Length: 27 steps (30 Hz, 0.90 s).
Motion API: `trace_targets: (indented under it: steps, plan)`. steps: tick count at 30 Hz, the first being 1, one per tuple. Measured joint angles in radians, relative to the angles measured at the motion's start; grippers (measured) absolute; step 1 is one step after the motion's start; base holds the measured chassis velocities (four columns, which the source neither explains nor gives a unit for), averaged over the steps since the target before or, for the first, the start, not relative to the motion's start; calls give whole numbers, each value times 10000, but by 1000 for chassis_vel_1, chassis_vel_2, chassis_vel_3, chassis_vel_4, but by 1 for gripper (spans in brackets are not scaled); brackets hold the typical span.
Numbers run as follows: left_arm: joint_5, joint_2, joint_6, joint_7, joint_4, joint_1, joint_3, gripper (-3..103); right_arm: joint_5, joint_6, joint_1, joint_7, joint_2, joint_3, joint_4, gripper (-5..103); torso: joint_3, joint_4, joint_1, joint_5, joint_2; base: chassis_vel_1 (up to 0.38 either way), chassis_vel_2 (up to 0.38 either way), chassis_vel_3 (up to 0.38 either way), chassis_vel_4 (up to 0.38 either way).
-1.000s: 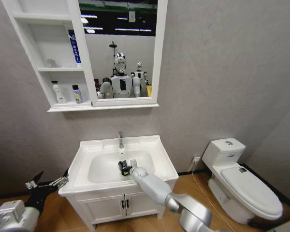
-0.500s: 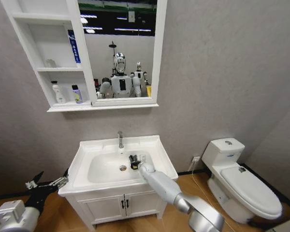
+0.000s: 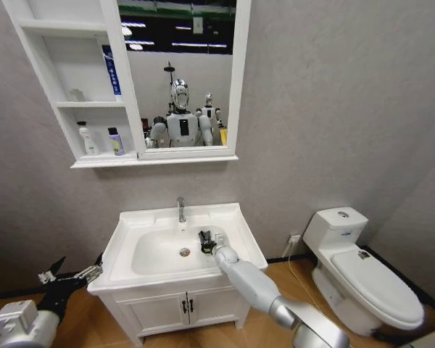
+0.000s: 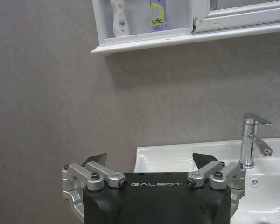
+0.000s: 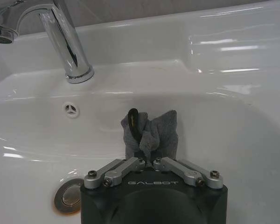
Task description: Move facial cleanser and shampoo from washbasin to cabinet, then wipe washbasin with towel.
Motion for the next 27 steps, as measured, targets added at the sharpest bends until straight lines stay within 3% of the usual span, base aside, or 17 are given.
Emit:
trace_targets:
  steps: [6, 8, 9, 10, 15, 20, 27]
  plan:
    - [0, 0, 0, 0, 0, 0, 0, 100, 352, -35, -216, 596, -144, -161, 733, 3, 0, 0, 0, -2, 0, -123, 110, 134, -109]
    - [0, 0, 0, 0, 0, -1, 1, 100, 1130, -383, -403, 1626, -273, -379, 1743, 3, 3, -7, 10, -3, -1, -139, 130, 162, -166]
    - [0, 0, 0, 0, 0, -1, 1, 100, 1130, -383, -403, 1626, -273, -379, 1743, 3, 3, -7, 10, -3, -1, -136, 131, 162, -156]
    - [-1, 1, 0, 1, 0, -2, 2, 100, 1746, -654, -497, 2335, -293, -527, 2482, 3, 4, -4, 17, -3, -4, -100, 88, 103, -156]
    - [0, 1, 0, 1, 1, -2, 1, 100, 2976, -1120, -477, 3501, -254, -1083, 3470, 3, 2, -1, 6, -4, -3, -37, 50, 58, -19]
    - [0, 0, 0, 1, 0, -1, 0, 100, 2892, -1133, -496, 3653, -255, -1421, 3249, 3, -3, 2, -6, -2, 2, 51, -22, -45, 36]
    - [0, 0, 0, 1, 0, -1, 0, 100, 2755, -1112, -565, 3135, -166, -1430, 2236, 3, 1, -1, 1, -1, 0, 0, 0, 0, 0]
